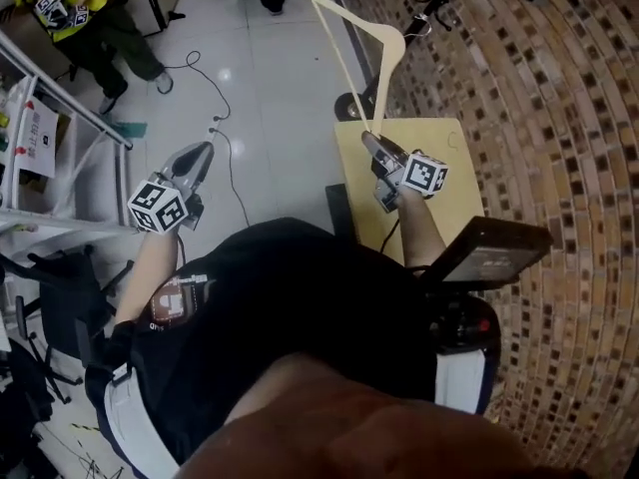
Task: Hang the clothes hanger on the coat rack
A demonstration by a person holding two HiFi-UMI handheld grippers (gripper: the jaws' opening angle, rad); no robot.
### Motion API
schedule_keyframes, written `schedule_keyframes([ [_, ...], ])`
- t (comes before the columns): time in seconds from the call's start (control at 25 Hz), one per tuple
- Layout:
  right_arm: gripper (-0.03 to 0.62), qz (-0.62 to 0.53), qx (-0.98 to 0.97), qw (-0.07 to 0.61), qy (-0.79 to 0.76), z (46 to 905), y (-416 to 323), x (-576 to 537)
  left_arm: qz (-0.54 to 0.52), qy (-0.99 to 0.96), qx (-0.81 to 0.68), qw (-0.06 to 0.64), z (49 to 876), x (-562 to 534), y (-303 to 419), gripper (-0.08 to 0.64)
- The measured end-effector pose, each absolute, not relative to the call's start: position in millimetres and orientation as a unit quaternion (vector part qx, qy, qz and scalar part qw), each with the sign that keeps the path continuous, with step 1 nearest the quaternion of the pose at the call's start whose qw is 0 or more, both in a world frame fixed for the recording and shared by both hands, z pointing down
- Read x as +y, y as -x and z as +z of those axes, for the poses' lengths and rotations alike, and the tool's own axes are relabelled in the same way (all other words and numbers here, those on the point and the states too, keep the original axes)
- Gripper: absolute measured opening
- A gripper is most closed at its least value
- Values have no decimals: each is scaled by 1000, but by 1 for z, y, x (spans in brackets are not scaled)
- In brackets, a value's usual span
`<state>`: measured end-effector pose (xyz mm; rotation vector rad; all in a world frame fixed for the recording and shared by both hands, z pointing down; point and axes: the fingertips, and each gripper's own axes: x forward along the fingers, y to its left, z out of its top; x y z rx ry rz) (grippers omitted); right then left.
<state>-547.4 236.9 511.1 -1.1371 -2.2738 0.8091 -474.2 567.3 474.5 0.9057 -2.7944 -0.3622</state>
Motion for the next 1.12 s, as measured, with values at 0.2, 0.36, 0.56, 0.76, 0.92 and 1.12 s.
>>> schedule_keyframes([
  [0.2, 61, 305, -846, 233, 370, 514, 595, 210, -122, -349, -925, 89, 473, 550, 549, -8],
  [0.36, 61, 311, -848, 221, 367, 512, 649, 190, -119, -364, -920, 89, 472, 531, 621, -8],
  [0.56, 61, 312, -851, 196, 373, 507, 746, 167, -106, -353, -926, 87, 462, 516, 721, -8],
  [0.76, 61, 309, -859, 169, 371, 484, 816, 144, -86, -374, -920, 81, 445, 494, 805, -8],
  [0.92, 61, 316, -872, 154, 340, 478, 817, 120, -91, -418, -899, 92, 452, 464, 856, -8],
  [1.12, 61, 344, -892, 127, 265, 473, 805, 90, -117, -502, -851, 99, 465, 412, 927, -8],
])
